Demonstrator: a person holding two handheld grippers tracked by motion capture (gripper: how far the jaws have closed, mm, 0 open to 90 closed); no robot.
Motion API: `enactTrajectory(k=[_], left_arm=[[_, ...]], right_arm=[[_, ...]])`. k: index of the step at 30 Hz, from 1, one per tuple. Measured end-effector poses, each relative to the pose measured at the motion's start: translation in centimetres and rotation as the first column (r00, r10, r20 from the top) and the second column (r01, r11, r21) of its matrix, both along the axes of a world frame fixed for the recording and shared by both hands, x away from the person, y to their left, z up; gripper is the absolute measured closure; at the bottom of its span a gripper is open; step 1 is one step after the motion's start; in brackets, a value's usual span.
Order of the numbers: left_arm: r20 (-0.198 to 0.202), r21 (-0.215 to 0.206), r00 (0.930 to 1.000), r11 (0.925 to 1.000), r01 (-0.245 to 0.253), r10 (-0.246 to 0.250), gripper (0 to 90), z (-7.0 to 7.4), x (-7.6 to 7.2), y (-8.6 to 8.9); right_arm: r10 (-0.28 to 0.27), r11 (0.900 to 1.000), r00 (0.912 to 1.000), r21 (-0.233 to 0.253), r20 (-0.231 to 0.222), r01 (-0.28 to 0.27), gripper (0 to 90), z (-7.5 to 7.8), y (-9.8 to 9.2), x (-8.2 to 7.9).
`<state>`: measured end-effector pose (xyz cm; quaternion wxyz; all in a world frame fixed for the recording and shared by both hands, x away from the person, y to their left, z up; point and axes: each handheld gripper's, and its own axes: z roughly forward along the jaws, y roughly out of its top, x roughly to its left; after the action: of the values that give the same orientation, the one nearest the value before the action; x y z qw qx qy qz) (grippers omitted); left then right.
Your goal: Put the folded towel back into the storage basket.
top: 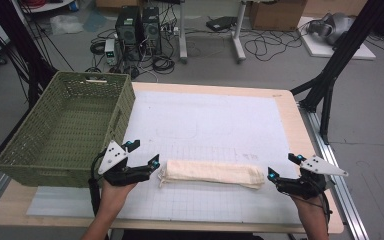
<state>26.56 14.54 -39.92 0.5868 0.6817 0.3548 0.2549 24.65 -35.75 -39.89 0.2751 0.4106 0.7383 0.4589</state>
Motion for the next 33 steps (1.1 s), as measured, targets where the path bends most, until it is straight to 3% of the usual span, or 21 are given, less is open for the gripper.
enactTrajectory(k=[19, 33], left_arm=[[-0.021, -0.015, 0.9997, 0.9998, 0.014, -0.014, 17.8, 0.1, 0.4, -0.5], [-0.052, 0.008, 0.9981, 0.9994, 0.034, -0.033, 19.7, -0.2, 0.7, -1.2]], right_arm=[[0.014, 1.0, 0.9999, 0.003, -0.007, -0.014, 10.5, -0.3, 0.1, 0.3], [0.022, 1.0, 0.9996, 0.005, -0.014, -0.022, 10.5, -0.4, 0.5, 0.1]])
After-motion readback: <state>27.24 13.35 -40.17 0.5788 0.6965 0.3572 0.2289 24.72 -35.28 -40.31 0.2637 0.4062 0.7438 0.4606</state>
